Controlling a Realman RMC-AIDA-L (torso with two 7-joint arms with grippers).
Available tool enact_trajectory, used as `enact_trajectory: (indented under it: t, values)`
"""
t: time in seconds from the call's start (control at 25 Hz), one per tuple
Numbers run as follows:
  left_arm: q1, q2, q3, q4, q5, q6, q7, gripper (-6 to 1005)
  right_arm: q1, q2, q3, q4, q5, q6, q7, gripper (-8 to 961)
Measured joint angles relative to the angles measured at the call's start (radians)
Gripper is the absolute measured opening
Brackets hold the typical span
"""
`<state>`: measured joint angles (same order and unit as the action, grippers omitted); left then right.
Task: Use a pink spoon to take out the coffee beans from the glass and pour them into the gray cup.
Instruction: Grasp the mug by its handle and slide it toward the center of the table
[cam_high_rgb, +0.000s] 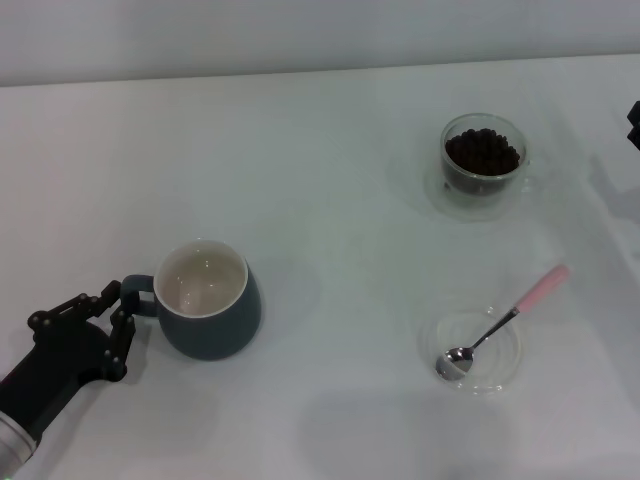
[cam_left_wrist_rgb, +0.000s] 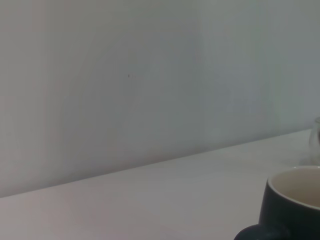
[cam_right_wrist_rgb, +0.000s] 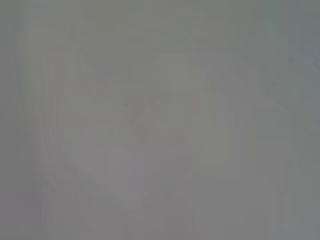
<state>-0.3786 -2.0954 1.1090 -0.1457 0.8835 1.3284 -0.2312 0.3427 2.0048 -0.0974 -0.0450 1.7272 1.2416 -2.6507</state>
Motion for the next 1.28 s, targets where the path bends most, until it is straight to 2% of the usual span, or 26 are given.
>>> enact_trajectory:
  t: [0.28,0.52,1.28]
  values:
    - [-0.001,0.000,0.000,0.005,0.000,-0.001,0.000,180,-0.002,0.000,0.003,0.003,0.000,0.008,0.000,854]
    - [-0.023,0.000,0.001,0.002,0.023,-0.001,-0.001,116,0.000,0.000,0.001,0.004,0.000,0.009,0.000,853]
    - [-0.198,-0.004,0.002,0.008,0.217,-0.098,-0.080,105,0.003,0.000,0.001,0.005,0.000,0.013,0.000,853]
